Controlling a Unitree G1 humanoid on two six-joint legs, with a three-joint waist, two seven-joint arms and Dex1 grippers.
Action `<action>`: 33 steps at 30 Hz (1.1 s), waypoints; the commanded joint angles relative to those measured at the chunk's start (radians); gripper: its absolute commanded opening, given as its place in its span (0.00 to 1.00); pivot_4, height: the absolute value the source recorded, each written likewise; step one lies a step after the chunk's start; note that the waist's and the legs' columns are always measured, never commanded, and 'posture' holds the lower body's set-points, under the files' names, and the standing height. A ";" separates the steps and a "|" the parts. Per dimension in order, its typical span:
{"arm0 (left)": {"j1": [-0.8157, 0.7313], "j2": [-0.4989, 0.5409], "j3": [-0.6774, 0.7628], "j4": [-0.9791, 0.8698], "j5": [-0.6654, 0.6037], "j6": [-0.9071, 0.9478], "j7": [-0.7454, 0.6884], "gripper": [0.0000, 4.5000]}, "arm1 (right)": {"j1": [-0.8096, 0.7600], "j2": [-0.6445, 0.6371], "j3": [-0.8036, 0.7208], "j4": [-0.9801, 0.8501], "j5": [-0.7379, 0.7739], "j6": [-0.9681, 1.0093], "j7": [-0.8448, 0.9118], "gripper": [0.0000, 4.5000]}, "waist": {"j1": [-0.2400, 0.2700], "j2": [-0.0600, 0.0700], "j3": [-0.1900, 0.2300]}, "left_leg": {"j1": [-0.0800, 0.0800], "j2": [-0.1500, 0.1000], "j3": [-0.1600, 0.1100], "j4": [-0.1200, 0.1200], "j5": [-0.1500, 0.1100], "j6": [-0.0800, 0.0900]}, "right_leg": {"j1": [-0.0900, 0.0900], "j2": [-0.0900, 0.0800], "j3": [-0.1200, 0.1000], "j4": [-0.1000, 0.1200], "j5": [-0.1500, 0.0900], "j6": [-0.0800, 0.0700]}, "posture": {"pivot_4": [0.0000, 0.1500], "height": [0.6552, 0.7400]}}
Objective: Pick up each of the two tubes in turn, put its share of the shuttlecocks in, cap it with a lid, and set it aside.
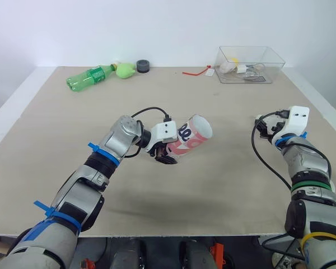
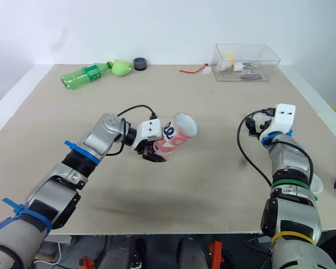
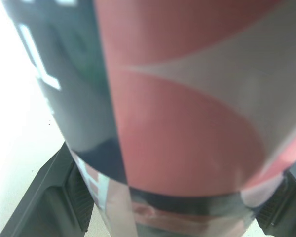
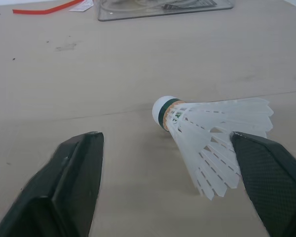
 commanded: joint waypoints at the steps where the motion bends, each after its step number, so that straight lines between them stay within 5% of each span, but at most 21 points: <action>1: 0.006 0.001 -0.002 -0.023 -0.004 0.011 -0.002 0.81 | -0.020 -0.004 -0.012 -0.016 0.004 -0.027 -0.003 0.66 | 0.000 0.000 0.000 | 0.000 0.000 0.000 0.000 0.000 0.000 | 0.000 0.000 0.000 0.000 0.000 0.000 | 1.00 1.00; 6: 0.005 0.003 -0.001 -0.023 -0.005 0.013 -0.002 0.81 | -0.016 -0.005 -0.014 -0.008 0.005 -0.038 0.001 0.13 | 0.000 0.000 0.000 | 0.000 0.000 0.000 0.000 0.000 0.000 | 0.000 0.000 0.000 0.000 0.000 0.000 | 1.00 1.00; 8: 0.006 0.004 -0.002 -0.024 -0.006 0.014 -0.003 0.81 | -0.015 -0.004 -0.013 -0.006 0.003 -0.044 0.001 0.03 | 0.000 0.000 0.000 | 0.000 0.000 0.000 0.000 0.000 0.000 | 0.000 0.000 0.000 0.000 0.000 0.000 | 1.00 1.00; 21: -0.005 0.008 0.000 -0.006 -0.006 0.003 -0.002 0.81 | -0.003 -0.014 -0.007 -0.055 0.009 -0.049 0.046 0.03 | 0.000 0.000 0.000 | 0.000 0.000 0.000 0.000 0.000 0.000 | 0.000 0.000 0.000 0.000 0.000 0.000 | 1.00 1.00; 33: -0.053 0.004 -0.001 0.099 0.009 -0.084 0.000 0.81 | 0.071 -0.256 0.096 -0.577 0.004 0.022 0.396 0.03 | 0.001 0.002 0.001 | 0.000 0.000 0.001 0.000 0.000 0.000 | -0.002 0.000 0.000 0.000 -0.002 0.003 | 1.00 1.00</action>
